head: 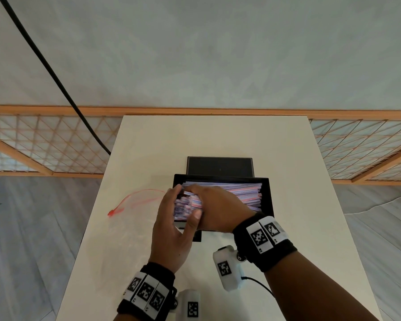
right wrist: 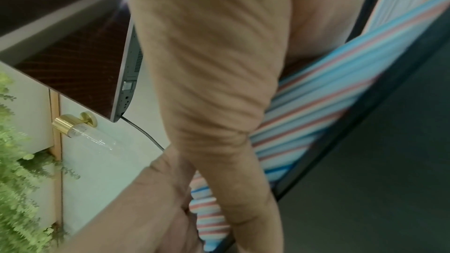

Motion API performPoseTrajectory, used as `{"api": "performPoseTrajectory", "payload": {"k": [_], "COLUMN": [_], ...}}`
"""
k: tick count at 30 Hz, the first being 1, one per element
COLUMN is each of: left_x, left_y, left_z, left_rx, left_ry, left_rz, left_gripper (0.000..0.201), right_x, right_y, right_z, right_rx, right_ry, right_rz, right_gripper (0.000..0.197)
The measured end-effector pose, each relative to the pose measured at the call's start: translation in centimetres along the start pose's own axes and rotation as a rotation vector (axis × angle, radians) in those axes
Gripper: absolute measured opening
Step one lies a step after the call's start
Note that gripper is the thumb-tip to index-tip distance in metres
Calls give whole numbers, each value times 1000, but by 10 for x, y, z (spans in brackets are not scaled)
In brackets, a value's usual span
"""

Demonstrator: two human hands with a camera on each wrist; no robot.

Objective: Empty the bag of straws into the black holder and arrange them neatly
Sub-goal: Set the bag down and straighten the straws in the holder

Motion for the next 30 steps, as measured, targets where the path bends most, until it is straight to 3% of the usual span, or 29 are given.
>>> {"api": "performPoseTrajectory", "payload": {"k": [15,21,30], "left_x": [4,1,2], "left_y": [-1,0,-5], "left_z": [-1,-2,-3], "left_rx": [1,-18,-10], "left_ry": [9,-29,-7], "left_rz": [-30,-35,-26], "left_gripper": [80,71,74], "right_x": [5,10,0], "right_y": [6,5,-16], "right_z": [-6,-3,8], "right_rx": [20,40,84], "right_ry": [-112,-60,-54], "right_rz": [-14,-51,149], "right_gripper": [50,68,79]}}
Point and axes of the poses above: each hand's wrist, its own y-axis towards the middle knuckle, its own x-axis out of the palm, z = x × y, the point moved 9 cm from there along y, towards the middle knuckle, and after that the axes turned 15 degrees about x, right-handed, at the moved point
